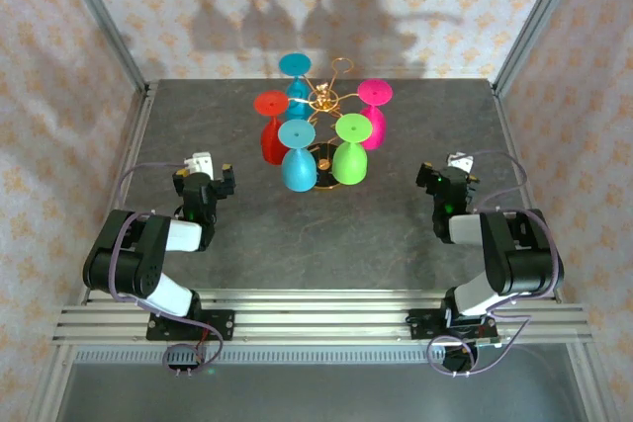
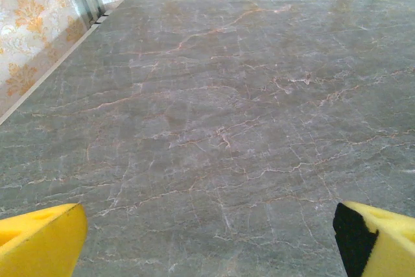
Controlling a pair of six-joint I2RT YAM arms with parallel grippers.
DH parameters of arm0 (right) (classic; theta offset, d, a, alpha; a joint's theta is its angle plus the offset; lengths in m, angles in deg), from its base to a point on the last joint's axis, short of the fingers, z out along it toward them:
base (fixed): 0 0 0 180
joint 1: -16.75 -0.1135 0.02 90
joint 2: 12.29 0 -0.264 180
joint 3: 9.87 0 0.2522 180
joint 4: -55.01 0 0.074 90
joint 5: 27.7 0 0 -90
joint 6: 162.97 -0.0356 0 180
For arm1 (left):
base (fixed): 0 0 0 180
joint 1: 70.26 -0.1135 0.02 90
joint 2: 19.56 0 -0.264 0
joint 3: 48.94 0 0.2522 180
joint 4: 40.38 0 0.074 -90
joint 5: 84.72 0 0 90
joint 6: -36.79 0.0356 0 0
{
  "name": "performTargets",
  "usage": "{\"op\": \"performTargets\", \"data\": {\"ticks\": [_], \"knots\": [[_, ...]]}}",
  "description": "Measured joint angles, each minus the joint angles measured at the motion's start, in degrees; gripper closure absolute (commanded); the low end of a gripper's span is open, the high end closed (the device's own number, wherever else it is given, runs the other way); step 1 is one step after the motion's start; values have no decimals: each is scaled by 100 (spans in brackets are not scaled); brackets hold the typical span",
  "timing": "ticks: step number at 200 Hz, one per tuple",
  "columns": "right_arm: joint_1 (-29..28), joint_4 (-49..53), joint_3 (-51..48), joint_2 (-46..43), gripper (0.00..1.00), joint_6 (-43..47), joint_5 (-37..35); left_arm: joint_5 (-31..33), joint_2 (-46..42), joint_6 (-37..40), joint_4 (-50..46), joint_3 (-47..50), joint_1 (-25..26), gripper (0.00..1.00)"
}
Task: Take the wine glass off the wine glass rack
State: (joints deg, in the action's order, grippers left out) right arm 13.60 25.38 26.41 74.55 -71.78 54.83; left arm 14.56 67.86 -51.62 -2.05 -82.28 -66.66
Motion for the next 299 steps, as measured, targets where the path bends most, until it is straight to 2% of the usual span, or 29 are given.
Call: {"op": "performTargets", "data": {"ticks": [202, 237, 265, 299], "knots": [[0, 0, 0, 0, 1, 0, 0, -4, 0, 0, 0, -55, -66, 0], [0, 31, 13, -4, 4, 0, -9, 24, -15, -2, -7, -55, -63, 17], [0, 1338, 636, -372, 11, -125, -195, 162, -866, -66, -966, -181, -63, 24], [0, 2935, 1694, -1364, 12, -570, -68, 162, -2304, -643, -2778, -1167, -59, 31]]}}
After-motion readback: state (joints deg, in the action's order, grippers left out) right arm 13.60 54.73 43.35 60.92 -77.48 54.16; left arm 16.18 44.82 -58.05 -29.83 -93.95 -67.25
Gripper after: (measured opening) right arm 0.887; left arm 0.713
